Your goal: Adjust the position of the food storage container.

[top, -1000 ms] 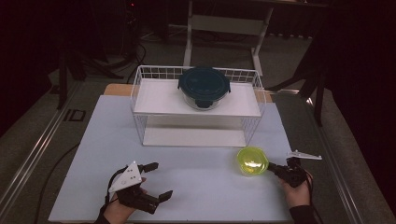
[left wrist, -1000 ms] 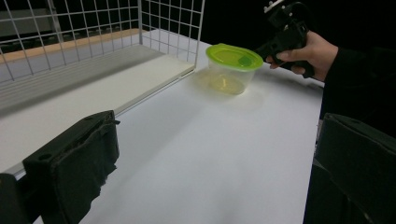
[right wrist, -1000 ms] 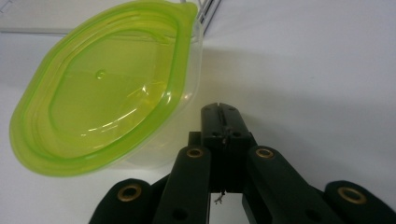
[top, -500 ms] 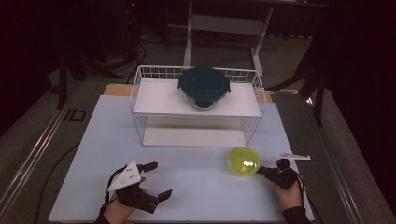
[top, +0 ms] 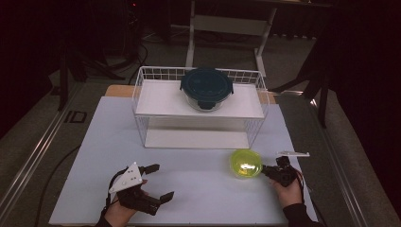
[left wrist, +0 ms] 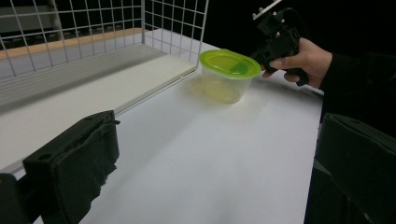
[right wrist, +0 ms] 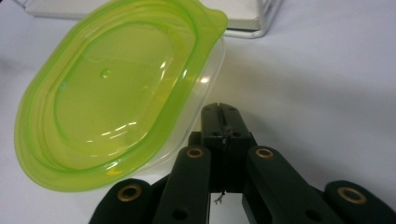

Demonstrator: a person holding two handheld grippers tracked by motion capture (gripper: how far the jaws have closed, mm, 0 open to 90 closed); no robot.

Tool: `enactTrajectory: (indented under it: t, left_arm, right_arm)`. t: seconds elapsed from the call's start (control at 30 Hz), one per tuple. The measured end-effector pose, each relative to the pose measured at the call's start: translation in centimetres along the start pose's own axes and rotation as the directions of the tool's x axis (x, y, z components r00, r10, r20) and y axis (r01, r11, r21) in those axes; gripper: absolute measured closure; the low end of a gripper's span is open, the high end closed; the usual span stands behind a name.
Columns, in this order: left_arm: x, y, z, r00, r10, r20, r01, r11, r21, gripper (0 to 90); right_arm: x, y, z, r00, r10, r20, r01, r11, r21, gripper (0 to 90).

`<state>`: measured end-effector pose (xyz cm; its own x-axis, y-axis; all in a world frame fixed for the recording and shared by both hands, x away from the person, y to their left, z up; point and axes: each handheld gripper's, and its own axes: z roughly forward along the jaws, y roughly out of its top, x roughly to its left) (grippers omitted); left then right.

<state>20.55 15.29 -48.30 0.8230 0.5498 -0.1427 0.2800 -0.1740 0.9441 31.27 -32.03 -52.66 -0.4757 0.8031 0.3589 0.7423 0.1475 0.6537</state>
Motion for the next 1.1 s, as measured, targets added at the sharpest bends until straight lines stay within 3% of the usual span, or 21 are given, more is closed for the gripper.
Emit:
enactTrajectory:
  t: [0.17,0.67,1.1]
  left_arm:
    - [0.0,0.0,0.0,1.0,-0.001,0.001,0.001,1.0,-0.001,0.0]
    - [0.0,0.0,0.0,1.0,-0.007,0.003,0.007,1.0,0.0,0.0]
    - [-0.1,0.0,0.0,1.0,-0.002,0.004,0.002,1.0,0.004,0.0]
  right_arm:
    - [0.4,0.0,0.4,0.9999,-0.005,-0.011,0.005,1.0,0.01,90.0]
    - [3.6,0.7,2.5,0.9953,-0.053,-0.081,0.057,0.997,0.056,90.0]
    - [7.0,1.3,4.9,0.9832,-0.098,-0.154,0.113,0.989,0.091,90.0]
